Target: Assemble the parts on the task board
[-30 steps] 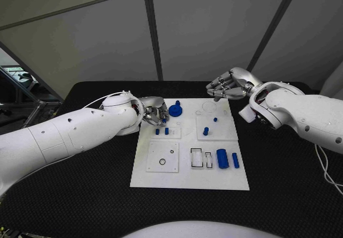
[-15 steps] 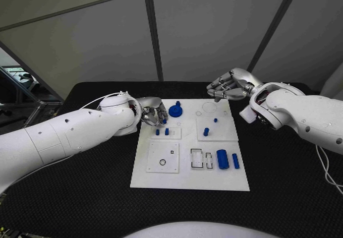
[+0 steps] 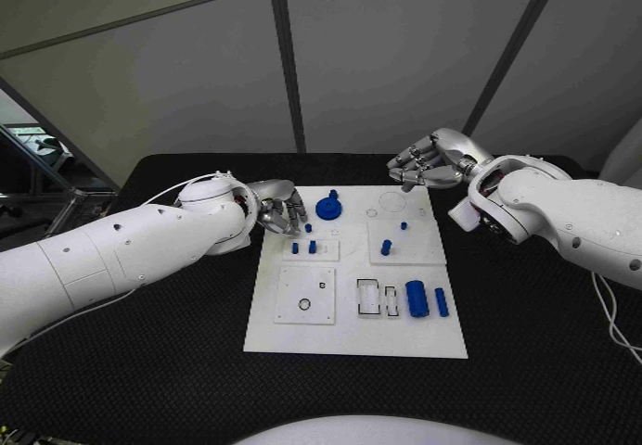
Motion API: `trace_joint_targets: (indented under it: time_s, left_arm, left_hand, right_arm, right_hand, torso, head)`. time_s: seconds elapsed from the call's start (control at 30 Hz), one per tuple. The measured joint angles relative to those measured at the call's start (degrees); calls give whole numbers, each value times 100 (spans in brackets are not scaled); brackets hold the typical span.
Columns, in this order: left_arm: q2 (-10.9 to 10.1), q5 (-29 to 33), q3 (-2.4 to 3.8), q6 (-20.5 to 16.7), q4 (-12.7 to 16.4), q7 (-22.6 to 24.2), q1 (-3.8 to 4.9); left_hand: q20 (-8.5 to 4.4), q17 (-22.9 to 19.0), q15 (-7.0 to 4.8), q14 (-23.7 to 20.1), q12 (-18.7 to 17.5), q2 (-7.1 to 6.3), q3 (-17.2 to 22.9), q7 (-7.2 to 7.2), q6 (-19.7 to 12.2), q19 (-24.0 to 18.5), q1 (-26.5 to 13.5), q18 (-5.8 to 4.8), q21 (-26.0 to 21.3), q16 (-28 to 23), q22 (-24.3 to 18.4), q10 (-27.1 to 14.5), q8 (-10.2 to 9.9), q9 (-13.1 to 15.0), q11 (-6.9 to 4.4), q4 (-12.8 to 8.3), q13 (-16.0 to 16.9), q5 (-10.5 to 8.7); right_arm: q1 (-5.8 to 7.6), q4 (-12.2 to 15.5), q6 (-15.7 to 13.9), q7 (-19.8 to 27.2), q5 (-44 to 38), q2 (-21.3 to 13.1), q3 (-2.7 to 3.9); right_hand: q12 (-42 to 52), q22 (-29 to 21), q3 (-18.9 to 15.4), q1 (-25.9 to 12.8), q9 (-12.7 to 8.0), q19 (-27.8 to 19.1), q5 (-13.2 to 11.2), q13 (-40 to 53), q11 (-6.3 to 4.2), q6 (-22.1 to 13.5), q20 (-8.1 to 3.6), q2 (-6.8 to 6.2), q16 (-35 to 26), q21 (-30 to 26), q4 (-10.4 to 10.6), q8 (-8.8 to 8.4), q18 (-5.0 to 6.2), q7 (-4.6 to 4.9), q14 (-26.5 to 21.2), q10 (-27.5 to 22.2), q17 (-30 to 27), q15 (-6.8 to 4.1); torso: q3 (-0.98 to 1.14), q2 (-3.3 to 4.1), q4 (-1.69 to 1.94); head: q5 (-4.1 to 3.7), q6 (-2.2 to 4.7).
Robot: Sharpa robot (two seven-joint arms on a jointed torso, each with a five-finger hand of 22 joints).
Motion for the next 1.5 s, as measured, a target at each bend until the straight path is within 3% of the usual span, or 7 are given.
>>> trace_joint_targets:
  time_s: [0.07, 0.37, 0.5, 0.77, 1.0, 1.2, 1.5]
  left_arm:
    - [-53, 12, 19, -69, 6, 23, -5]
    - [-471, 480, 180, -573, 164, 397, 17]
    - [-683, 1052, 198, -822, 273, 711, 31]
    - [-978, 3040, 202, -1359, 469, 1641, 38]
    - [-1046, 5181, 170, -1532, 598, 2402, 33]
    - [-1080, 6472, 114, -1543, 816, 2818, 12]
    - [-1074, 7163, 71, -1516, 922, 3040, 2]
  left_hand:
    - [26, -101, 2, -27, 94, 29, 18, 6, 146, -38, 29, 2, -144, -19, -70, 108, 82, 18, -13, -18, 38, 0]
    - [69, -2422, 49, -1124, 272, 136, 97, 10, 381, -996, 136, -3, -2236, -1386, -1366, -16, 197, 10, 36, -97, 73, 0]
    - [82, -2952, 61, -1417, 332, 189, 125, 41, 451, -1382, 108, -3, -3068, -1785, -1886, -41, 242, 1, 62, -70, 73, 0]
    - [101, -3176, 79, -1458, 494, 285, 41, 52, 501, -1475, 12, 2, -3441, -1978, -2148, -72, 283, -4, 50, 56, 94, 0]
    - [101, -3238, 77, -1501, 560, 285, 9, 51, 523, -1475, 12, 1, -3528, -2024, -2214, 9, 310, -4, 33, 88, 109, 0]
    - [101, -3258, 82, -1537, 598, 307, -31, 51, 523, -1475, -10, 1, -3572, -2024, -2247, 9, 310, -4, 33, 128, 114, 0]
    - [102, -3282, 70, -1549, 598, 307, -48, 30, 543, -1475, -10, 1, -3618, -2045, -2271, 9, 331, -4, 33, 111, 114, 0]
  right_arm:
    - [0, -3, 3, 0, -7, -3, 0]
    - [-1, 149, 133, -135, -679, -168, 0]
    - [-1, 293, 229, -276, -1278, -295, 0]
    - [-47, 634, 460, -747, -2732, -418, 0]
    - [-153, 755, 541, -1091, -3722, -444, -39]
    - [-204, 759, 611, -1284, -4348, -356, -125]
    - [-295, 713, 747, -1404, -4779, -222, -166]
  right_hand:
    - [0, 0, 9, 0, 0, 0, 0, 0, 0, 0, 0, 0, 0, 0, -10, 0, 0, 0, 0, 0, 0, 0]
    - [-30, 121, 165, 348, 4, 161, -374, -120, 20, -35, -70, -74, 56, 143, -438, 0, 1, 35, 231, -308, 19, -64]
    - [4, 531, 167, 387, 22, 679, -450, -148, -95, 148, -290, -86, 968, 791, -598, 63, 0, -147, 584, -193, 485, -247]
    - [-11, 1374, 470, 398, 9, 665, -791, -187, -180, 284, -375, -52, 2242, 1742, -715, 60, 0, -170, 562, -214, 1172, -298]
    - [-24, 2073, 640, 275, -1, 769, -1176, -194, -93, 280, -315, -175, 2805, 2433, -685, -6, 0, -171, 562, -714, 1457, -298]
    - [-23, 2350, 638, 192, -15, 769, -1413, -193, -74, 50, -314, -259, 3068, 2692, -686, -21, 0, -191, 562, -1013, 1595, -298]
    - [53, 2431, 530, 149, -14, 717, -1456, -188, -72, -72, -263, -302, 3227, 2768, -705, -21, 1, -235, 562, -1137, 1660, -298]
  torso:
    - [0, 1, 1]
    - [1, -1, -7]
    - [0, -2, -7]
    - [-4, -2, -7]
    - [0, -3, -7]
    - [0, -4, -6]
    - [-3, -7, 3]
  head:
    - [0, -4]
    - [-47, 3]
    - [-136, 14]
    - [-358, 71]
    - [-489, 129]
    - [-504, 146]
    - [-505, 154]
